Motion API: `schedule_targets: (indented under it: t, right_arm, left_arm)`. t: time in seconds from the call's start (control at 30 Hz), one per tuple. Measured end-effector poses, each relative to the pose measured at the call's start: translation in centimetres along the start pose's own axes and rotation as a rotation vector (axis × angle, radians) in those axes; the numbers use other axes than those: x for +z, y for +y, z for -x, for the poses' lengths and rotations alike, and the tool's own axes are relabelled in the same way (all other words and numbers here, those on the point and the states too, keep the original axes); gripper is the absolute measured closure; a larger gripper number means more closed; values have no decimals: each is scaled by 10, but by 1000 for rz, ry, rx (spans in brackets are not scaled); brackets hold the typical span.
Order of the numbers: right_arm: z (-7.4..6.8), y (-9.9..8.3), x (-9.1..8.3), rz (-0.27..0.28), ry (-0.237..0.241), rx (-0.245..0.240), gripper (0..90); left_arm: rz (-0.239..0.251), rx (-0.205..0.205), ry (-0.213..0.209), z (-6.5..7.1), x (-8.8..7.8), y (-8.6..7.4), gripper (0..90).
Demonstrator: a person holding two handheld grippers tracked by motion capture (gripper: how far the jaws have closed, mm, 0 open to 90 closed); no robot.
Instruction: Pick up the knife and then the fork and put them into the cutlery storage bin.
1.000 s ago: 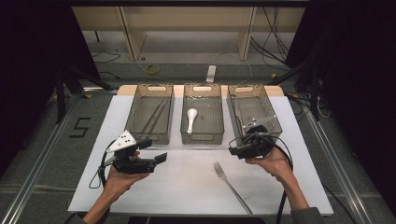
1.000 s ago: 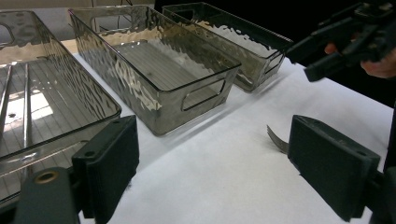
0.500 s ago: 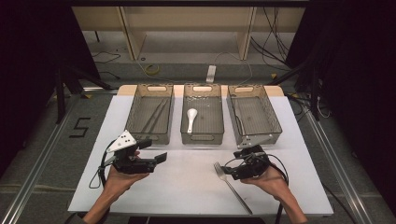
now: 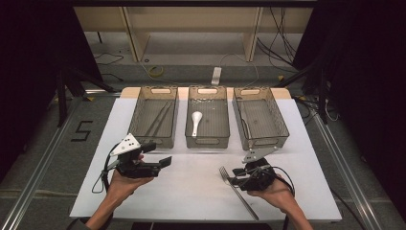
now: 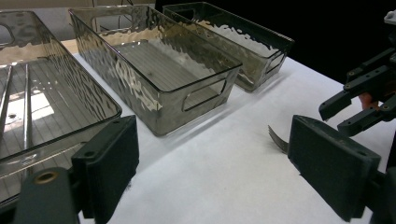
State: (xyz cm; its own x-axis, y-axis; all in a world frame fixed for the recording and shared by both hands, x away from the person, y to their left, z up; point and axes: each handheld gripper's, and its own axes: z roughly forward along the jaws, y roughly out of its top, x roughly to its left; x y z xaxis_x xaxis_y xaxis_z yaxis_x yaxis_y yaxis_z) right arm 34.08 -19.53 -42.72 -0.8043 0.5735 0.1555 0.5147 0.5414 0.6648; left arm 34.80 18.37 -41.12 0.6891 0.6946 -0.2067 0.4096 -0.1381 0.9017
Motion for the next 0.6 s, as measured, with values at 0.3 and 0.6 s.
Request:
schedule_targets:
  t: [0.3,0.6]
  right_arm:
    - [-6,-10,2,-51,27,-20,840]
    - [-12,-24,7,-134,42,-21,900]
  left_arm:
    - [2,3,0,0,-1,0,161]
    - [4,0,-7,1,-1,0,161]
